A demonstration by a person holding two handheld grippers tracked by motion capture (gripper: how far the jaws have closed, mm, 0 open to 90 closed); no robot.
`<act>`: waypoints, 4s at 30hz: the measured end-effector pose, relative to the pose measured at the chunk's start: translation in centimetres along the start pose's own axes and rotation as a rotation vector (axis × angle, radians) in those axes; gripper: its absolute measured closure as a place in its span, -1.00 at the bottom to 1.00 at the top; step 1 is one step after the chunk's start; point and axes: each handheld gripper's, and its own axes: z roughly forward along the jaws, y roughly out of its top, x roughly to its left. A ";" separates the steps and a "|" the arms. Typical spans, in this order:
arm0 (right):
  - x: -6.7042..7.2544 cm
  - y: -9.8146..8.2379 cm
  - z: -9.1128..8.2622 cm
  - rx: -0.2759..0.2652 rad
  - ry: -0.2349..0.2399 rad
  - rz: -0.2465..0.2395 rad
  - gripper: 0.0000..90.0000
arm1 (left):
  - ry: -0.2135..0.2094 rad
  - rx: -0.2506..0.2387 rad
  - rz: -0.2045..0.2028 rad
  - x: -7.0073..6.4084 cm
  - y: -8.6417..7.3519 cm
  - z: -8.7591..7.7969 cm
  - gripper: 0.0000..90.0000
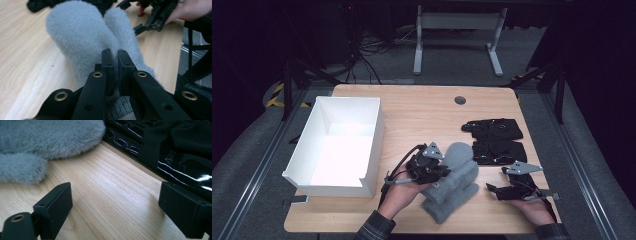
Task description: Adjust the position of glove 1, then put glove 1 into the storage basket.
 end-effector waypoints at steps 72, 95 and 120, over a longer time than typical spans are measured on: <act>0.1 0.1 0.1 0.000 -0.006 0.005 -0.74 | 0.025 0.097 -0.032 1.8 -1.1 3.4 -0.74; 0.1 0.3 0.3 0.002 -0.012 0.008 -0.74 | -0.063 0.208 -0.082 2.8 -2.9 6.9 -0.67; 0.1 0.2 0.2 0.003 -0.011 0.009 -0.74 | -0.167 0.233 -0.125 2.7 -2.6 6.4 0.52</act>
